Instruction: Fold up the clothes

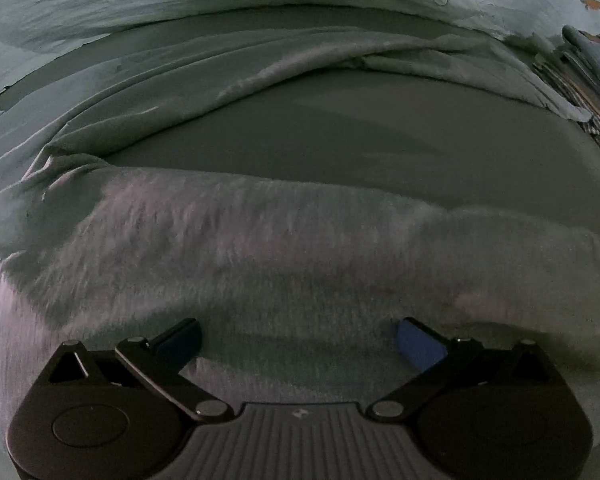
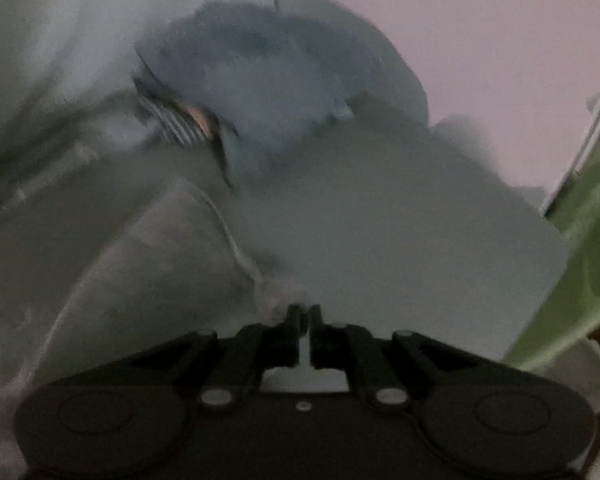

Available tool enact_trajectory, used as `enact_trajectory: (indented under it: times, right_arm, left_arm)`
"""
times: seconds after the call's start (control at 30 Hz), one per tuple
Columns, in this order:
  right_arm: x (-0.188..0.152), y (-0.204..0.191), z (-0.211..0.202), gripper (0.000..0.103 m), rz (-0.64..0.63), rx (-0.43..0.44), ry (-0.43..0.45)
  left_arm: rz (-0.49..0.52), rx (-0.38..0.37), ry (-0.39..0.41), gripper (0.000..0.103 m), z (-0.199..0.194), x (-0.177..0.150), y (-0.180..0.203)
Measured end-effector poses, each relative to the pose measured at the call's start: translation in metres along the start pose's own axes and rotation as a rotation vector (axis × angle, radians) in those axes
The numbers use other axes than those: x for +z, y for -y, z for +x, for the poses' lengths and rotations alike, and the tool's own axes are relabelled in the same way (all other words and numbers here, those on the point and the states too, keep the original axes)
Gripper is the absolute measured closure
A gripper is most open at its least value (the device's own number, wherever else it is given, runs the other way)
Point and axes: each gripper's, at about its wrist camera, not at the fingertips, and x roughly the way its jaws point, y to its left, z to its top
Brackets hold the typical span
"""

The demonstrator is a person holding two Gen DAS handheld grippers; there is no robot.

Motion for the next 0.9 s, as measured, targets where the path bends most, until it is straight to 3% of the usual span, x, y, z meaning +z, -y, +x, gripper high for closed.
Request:
enact_trajectory:
  times: [0.07, 0.13, 0.3, 0.47, 0.53, 0.57, 0.6, 0.67, 0.7, 0.73, 0.8, 0.9]
  right_arm:
    - [-0.004, 0.002, -0.002, 0.088, 0.041, 0.001, 0.001]
    - [-0.004, 0.003, -0.002, 0.064, 0.075, 0.024, 0.015]
    - [0.008, -0.022, 0.019, 0.052, 0.058, 0.115, 0.046]
    - [0.037, -0.052, 0.065, 0.050, -0.041, 0.236, 0.034]
    - [0.049, -0.068, 0.086, 0.038, -0.090, 0.292, 0.017]
    - [0.055, -0.077, 0.098, 0.037, -0.122, 0.316, 0.006]
    - [0.058, -0.084, 0.106, 0.043, -0.151, 0.327, -0.003]
    - [0.061, -0.098, 0.114, 0.069, -0.227, 0.344, -0.002]
    - [0.063, -0.104, 0.112, 0.099, -0.271, 0.355, 0.004]
    - [0.064, -0.106, 0.108, 0.102, -0.299, 0.367, 0.013]
    - [0.069, -0.103, 0.096, 0.102, -0.333, 0.318, 0.112]
    - [0.084, -0.085, 0.100, 0.102, -0.266, 0.256, 0.146]
  left_arm:
    - [0.002, 0.000, 0.001, 0.000, 0.000, 0.001, 0.000]
    - [0.002, 0.000, 0.004, 0.000, -0.001, 0.001, 0.000]
    - [0.001, 0.000, 0.008, 0.000, -0.001, 0.001, -0.001]
    - [-0.001, 0.001, 0.016, 0.000, -0.002, 0.000, -0.001]
    - [-0.004, 0.002, 0.015, 0.000, -0.002, 0.001, 0.000]
    - [-0.005, 0.003, 0.015, 0.000, -0.002, 0.001, 0.000]
    - [-0.006, 0.004, 0.016, 0.000, -0.002, 0.002, 0.001]
    - [-0.008, 0.005, 0.019, 0.000, -0.003, 0.002, 0.002]
    - [-0.009, 0.006, 0.021, 0.000, -0.004, 0.002, 0.002]
    - [-0.010, 0.006, 0.025, 0.000, -0.004, 0.001, 0.003]
    - [-0.011, 0.007, 0.034, 0.000, -0.005, -0.001, 0.003]
    - [-0.017, 0.009, 0.049, 0.000, -0.006, -0.003, 0.002]
